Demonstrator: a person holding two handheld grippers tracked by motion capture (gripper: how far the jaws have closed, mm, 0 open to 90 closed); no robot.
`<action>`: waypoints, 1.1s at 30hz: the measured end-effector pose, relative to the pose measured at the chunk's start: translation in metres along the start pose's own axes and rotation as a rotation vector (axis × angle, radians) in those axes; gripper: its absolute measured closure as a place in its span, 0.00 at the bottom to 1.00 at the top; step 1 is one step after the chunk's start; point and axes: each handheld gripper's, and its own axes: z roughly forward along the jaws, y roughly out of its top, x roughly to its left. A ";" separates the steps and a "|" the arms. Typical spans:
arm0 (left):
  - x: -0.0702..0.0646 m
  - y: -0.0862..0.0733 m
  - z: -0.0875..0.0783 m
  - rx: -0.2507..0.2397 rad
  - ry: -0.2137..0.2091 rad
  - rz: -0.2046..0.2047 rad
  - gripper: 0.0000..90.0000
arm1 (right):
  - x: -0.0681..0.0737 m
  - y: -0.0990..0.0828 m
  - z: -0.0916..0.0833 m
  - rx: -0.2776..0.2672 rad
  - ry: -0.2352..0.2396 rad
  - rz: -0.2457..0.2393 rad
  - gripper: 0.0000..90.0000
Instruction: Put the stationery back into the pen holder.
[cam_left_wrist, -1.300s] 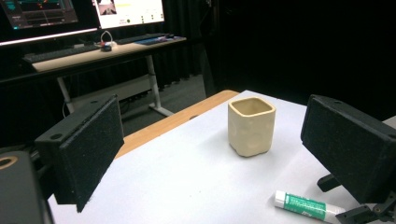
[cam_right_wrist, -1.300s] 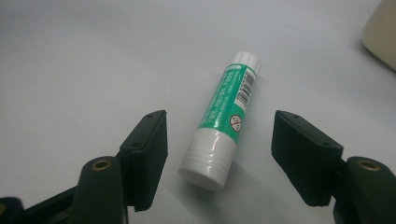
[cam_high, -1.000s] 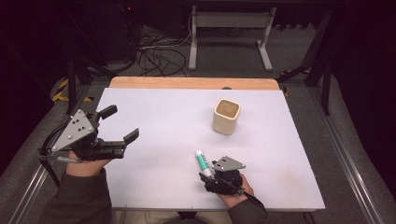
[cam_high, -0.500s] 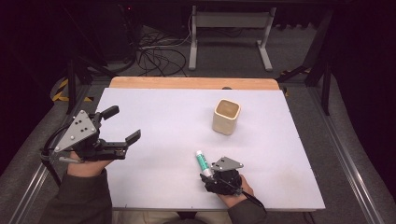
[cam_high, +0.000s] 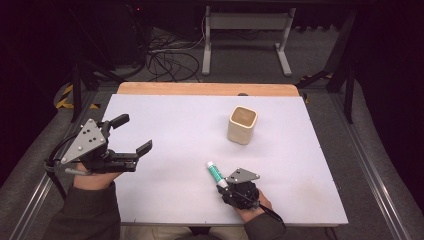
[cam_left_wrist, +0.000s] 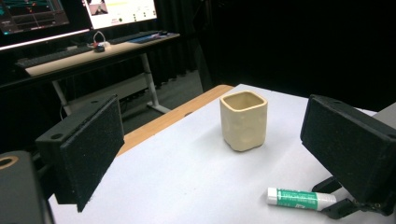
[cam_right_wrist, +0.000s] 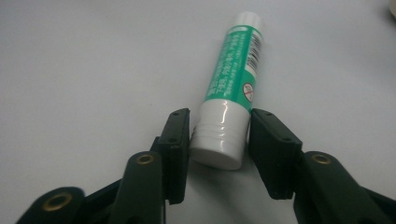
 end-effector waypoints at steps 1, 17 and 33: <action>0.000 0.000 0.000 0.001 0.000 0.000 0.08 | 0.000 0.000 0.000 0.000 0.000 0.000 0.70; -0.005 -0.001 0.012 0.019 -0.036 0.025 0.08 | -0.001 0.002 -0.014 -0.085 -0.026 -0.027 0.73; -0.008 -0.006 0.023 0.046 -0.051 0.033 0.08 | -0.004 0.010 -0.028 -0.165 -0.032 -0.029 0.73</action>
